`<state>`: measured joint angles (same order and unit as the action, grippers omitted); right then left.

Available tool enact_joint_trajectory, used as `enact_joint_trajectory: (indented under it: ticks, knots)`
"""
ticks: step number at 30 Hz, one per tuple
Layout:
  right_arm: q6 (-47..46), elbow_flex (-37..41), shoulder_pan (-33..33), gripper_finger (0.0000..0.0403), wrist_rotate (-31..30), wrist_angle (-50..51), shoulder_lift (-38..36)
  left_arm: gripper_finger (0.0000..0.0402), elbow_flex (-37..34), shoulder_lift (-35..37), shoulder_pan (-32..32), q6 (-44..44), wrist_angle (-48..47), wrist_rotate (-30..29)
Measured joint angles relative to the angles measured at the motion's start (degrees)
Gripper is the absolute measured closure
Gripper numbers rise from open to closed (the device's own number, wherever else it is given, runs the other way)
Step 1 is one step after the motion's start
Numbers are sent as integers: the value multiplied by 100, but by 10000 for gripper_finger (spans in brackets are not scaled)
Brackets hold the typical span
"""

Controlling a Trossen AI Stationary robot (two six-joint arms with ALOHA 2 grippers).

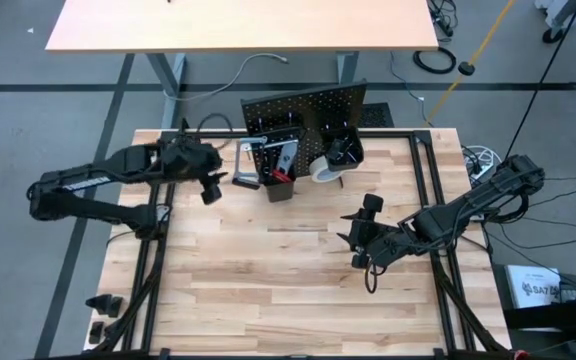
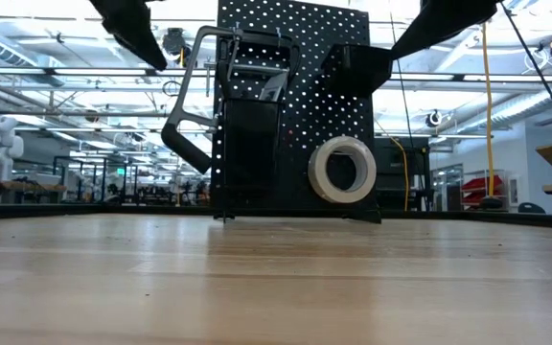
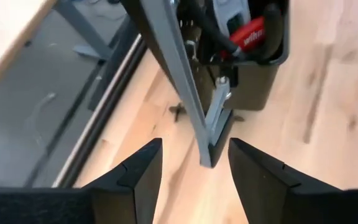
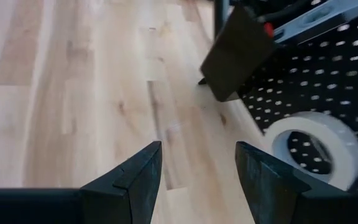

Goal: Hang tools onto peg board
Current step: Hang the hacksaw on the pegboard

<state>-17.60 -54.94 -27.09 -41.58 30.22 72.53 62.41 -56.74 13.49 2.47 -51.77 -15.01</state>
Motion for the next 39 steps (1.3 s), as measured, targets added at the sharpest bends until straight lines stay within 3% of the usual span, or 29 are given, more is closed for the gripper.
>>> enact_joint_trajectory:
  ticks: [8,13,21,28,32,39]
  knots:
    - [34,0,-2,206,145,2,0,214,0,-159,1364,535,426,1828]
    - [45,0,-10,206,146,9,0,214,0,-487,1764,761,518,2639]
    - [73,0,-17,206,144,98,0,214,0,-871,1972,1022,559,3330]
    - [43,0,-17,206,142,120,0,220,0,-1071,2001,1231,589,3526]
    - [30,0,-17,206,140,125,0,250,0,-1070,2021,1454,466,3533]
    - [27,0,-17,206,116,127,0,336,-2,-1061,2236,1481,459,3534]
